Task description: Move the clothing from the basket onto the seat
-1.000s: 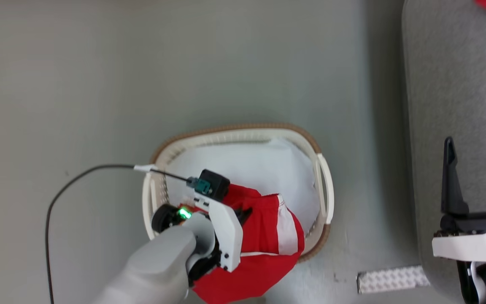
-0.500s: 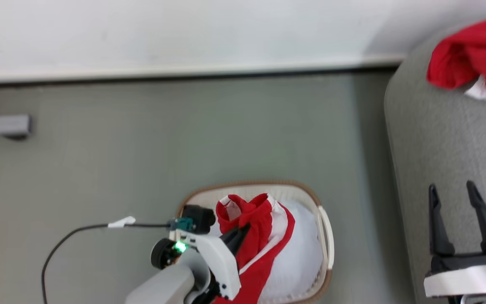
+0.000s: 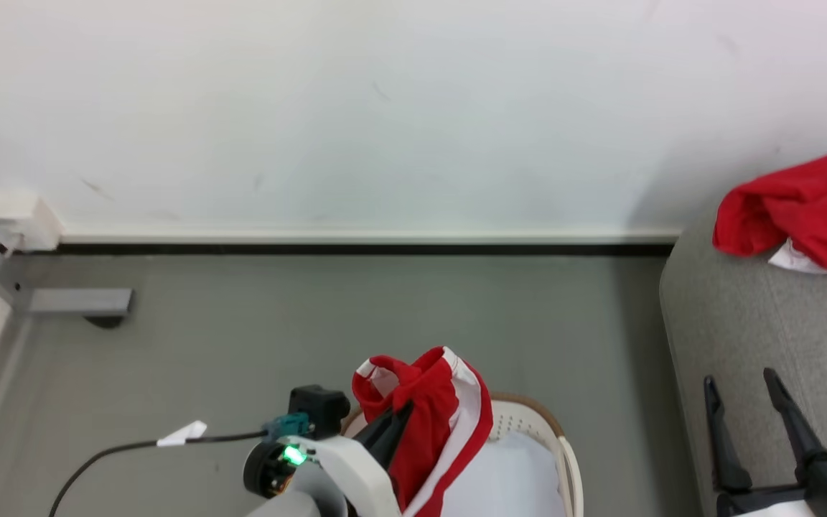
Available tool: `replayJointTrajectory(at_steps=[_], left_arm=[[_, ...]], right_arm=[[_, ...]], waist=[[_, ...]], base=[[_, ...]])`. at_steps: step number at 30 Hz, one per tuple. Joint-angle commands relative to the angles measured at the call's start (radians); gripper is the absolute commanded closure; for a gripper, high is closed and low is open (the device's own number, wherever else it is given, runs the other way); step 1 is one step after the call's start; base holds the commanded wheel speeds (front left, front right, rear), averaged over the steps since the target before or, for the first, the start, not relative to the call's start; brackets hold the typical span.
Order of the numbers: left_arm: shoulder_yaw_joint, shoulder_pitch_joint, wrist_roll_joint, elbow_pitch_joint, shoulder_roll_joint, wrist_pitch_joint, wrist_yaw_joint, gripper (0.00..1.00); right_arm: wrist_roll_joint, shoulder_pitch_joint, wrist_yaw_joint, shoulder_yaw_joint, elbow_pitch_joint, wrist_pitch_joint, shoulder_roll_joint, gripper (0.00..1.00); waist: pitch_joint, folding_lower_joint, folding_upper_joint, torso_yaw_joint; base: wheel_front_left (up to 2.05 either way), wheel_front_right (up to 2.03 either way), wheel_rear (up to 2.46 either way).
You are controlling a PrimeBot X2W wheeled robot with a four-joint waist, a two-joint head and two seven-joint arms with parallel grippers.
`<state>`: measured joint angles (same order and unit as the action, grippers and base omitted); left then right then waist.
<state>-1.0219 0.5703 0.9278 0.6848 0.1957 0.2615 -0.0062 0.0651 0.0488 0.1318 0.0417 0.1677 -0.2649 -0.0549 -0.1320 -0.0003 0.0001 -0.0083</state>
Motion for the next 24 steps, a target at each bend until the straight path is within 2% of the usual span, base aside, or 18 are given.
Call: replayJointTrajectory(at_steps=[1,5,11,20,24], left_arm=[[0.014,-0.033,-0.019,-0.039,0.02,0.004,0.02,1.0],[0.035,-0.089,-0.024,-0.134,0.056,0.003,0.064,1.0],[0.041,-0.13,-0.034,-0.278,0.119,-0.014,0.131,1.0],[0.051,-0.149,-0.043,-0.495,0.208,-0.072,0.21,1.0],[0.054,-0.152,-0.046,-0.568,0.231,-0.092,0.238,1.0]], right_arm=[[0.012,-0.022,-0.002,-0.006,0.006,0.001,-0.004,0.0],[0.016,-0.053,-0.002,-0.025,0.015,0.001,-0.003,0.0],[0.024,-0.081,-0.002,-0.06,0.003,0.001,-0.004,0.0],[0.058,-0.1,-0.002,-0.136,-0.017,0.001,-0.024,0.0],[0.069,-0.093,-0.002,-0.202,-0.023,0.001,-0.035,0.0]], waist=[[0.063,0.0003,-0.0001,0.023],[0.128,0.0003,-0.0001,0.03],[0.168,0.0003,-0.0001,0.038],[0.195,0.0003,-0.0001,0.036],[0.201,0.0003,-0.0001,0.036]], base=[[0.0,0.0,0.0],[0.0,0.0,0.0],[0.0,0.0,0.0],[0.0,0.0,0.0],[0.0,0.0,0.0]])
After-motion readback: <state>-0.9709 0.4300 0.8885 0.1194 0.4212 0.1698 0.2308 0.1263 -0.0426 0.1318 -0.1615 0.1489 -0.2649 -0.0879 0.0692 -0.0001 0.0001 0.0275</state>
